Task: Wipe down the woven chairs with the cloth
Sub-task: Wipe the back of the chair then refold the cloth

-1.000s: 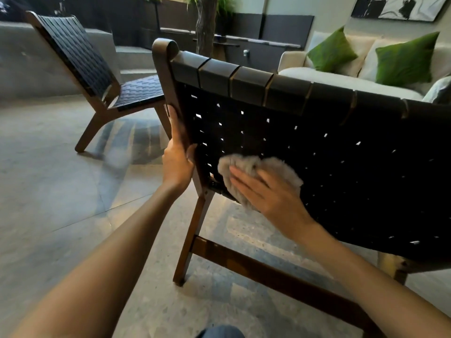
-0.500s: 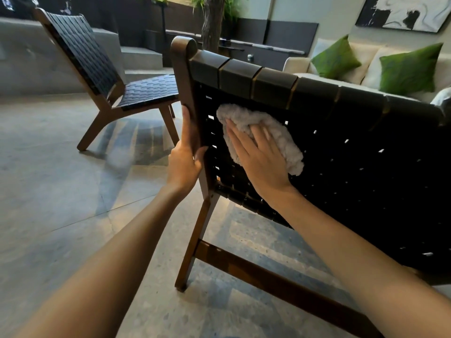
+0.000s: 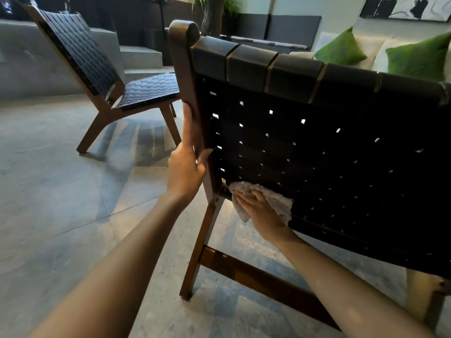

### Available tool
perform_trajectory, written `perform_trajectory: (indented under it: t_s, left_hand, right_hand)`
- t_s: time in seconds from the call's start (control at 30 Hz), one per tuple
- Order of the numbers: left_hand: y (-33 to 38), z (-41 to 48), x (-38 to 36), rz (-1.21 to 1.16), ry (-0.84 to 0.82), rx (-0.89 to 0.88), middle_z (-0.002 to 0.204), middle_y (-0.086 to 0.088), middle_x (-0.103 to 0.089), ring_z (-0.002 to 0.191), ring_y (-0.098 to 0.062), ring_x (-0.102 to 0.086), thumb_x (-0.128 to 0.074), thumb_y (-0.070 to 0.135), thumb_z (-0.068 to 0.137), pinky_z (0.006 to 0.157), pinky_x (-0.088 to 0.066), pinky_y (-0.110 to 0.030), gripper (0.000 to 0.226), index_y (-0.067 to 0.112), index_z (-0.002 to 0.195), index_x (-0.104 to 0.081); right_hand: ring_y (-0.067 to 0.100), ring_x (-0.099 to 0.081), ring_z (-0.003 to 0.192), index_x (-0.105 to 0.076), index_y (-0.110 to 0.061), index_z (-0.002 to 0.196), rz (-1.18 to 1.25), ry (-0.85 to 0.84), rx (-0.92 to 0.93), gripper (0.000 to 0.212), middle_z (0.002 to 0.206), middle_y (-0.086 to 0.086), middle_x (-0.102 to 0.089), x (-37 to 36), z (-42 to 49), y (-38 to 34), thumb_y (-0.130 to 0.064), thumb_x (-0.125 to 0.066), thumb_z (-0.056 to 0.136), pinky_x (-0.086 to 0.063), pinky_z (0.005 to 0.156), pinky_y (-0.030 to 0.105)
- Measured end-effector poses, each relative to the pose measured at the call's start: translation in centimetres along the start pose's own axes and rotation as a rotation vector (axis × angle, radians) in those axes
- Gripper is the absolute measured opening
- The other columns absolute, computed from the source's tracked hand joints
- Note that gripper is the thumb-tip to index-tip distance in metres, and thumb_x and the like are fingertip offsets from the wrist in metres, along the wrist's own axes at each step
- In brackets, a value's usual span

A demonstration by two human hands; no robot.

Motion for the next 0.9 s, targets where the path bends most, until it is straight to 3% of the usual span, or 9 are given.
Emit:
perform_trajectory:
  t_s: [0.17,0.3,0.37,0.47,0.6,0.67,0.73,0.83,0.9]
  left_hand:
    - [0.0,0.0,0.2,-0.011,-0.040,0.036,0.122,-0.013,-0.063,0.099,-0.025,-0.066,-0.062,0.010,0.090,0.086,-0.044,-0.026,0.094,0.036,0.140,0.014]
    - [0.5,-0.1,0.4,-0.039,-0.099,0.069,0.127,-0.015,-0.060,0.103,-0.026,-0.065,-0.057,0.009,0.093,0.092,-0.047,-0.036,0.091,0.038,0.140,0.015]
    - [0.9,-0.3,0.7,-0.043,-0.163,0.063,0.135,-0.018,-0.053,0.109,-0.030,-0.061,-0.048,0.009,0.097,0.094,-0.047,-0.041,0.083,0.040,0.139,0.017]
    - [1.4,-0.4,2.0,-0.032,-0.286,0.050,0.149,-0.015,-0.035,0.125,-0.029,-0.049,-0.035,0.000,0.099,0.102,-0.040,-0.037,0.078,0.042,0.140,0.016]
    - [2.6,-0.1,4.7,-0.001,-0.347,0.003,0.156,-0.010,-0.020,0.137,-0.029,-0.033,-0.038,-0.018,0.089,0.108,-0.038,-0.043,0.084,0.028,0.149,-0.001]
    - [3.2,0.5,6.0,0.077,-0.338,-0.027,0.156,-0.009,-0.020,0.140,-0.028,-0.029,-0.040,-0.019,0.087,0.109,-0.035,-0.040,0.084,0.029,0.148,-0.007]
    - [3.5,1.3,6.8,0.158,-0.344,-0.047,0.157,-0.006,-0.018,0.142,-0.026,-0.023,-0.040,-0.015,0.090,0.110,-0.028,-0.034,0.082,0.031,0.148,-0.005]
    - [3.8,1.8,6.8,0.140,-0.397,-0.075,0.159,-0.002,-0.009,0.145,-0.023,-0.013,-0.036,-0.015,0.091,0.114,-0.020,-0.034,0.090,0.049,0.136,0.008]
    - [3.7,1.7,6.0,0.090,-0.429,-0.058,0.160,-0.001,-0.004,0.146,-0.022,-0.009,-0.034,-0.017,0.089,0.115,-0.020,-0.037,0.096,0.056,0.130,0.013]
  right_hand:
    - [0.017,-0.013,0.144,-0.019,-0.016,0.152,0.391,-0.037,-0.027,0.065,0.159,-0.005,-0.018,3.3,-0.9,0.8,-0.005,-0.049,0.095,-0.003,0.118,0.026]
    - [0.028,-0.041,0.133,-0.049,-0.008,0.137,0.475,0.532,-0.089,0.052,0.143,0.007,-0.048,12.2,-5.4,1.4,-0.002,-0.052,0.085,-0.035,0.111,0.041]
    - [0.028,-0.039,0.130,-0.053,-0.004,0.132,0.541,0.811,-0.135,0.048,0.137,0.011,-0.054,16.5,-7.7,2.6,-0.004,-0.051,0.084,-0.034,0.110,0.043]
    - [0.028,-0.037,0.128,-0.052,-0.002,0.133,0.564,1.001,-0.210,0.045,0.138,0.013,-0.052,21.3,-8.0,4.1,-0.012,-0.048,0.090,-0.030,0.111,0.042]
    - [0.033,-0.040,0.132,-0.052,0.000,0.132,0.642,1.072,-0.265,0.042,0.138,0.015,-0.053,25.1,-4.0,4.2,-0.015,-0.045,0.093,-0.022,0.115,0.041]
    - [0.036,-0.049,0.128,-0.056,0.003,0.128,0.634,1.087,-0.302,0.039,0.132,0.018,-0.057,25.5,-1.7,3.6,-0.007,-0.053,0.091,-0.026,0.113,0.042]
    - [0.034,-0.051,0.126,-0.057,0.006,0.125,0.599,1.092,-0.334,0.043,0.129,0.020,-0.059,25.0,0.1,3.2,0.003,-0.066,0.083,-0.034,0.108,0.048]
    - [0.028,-0.033,0.136,-0.051,0.005,0.132,0.484,1.070,-0.322,0.052,0.139,0.018,-0.051,23.6,1.5,2.9,0.002,-0.069,0.083,-0.022,0.114,0.042]
    - [0.029,-0.037,0.136,-0.051,0.004,0.132,0.436,1.073,-0.338,0.056,0.139,0.017,-0.052,22.9,1.8,3.0,0.000,-0.073,0.081,-0.019,0.115,0.040]
Point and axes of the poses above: each hand's wrist, its own z-axis towards the middle knuckle, its own x-axis out of the back of the hand, y = z × x, the point moved 7 cm from there along z, towards the middle knuckle
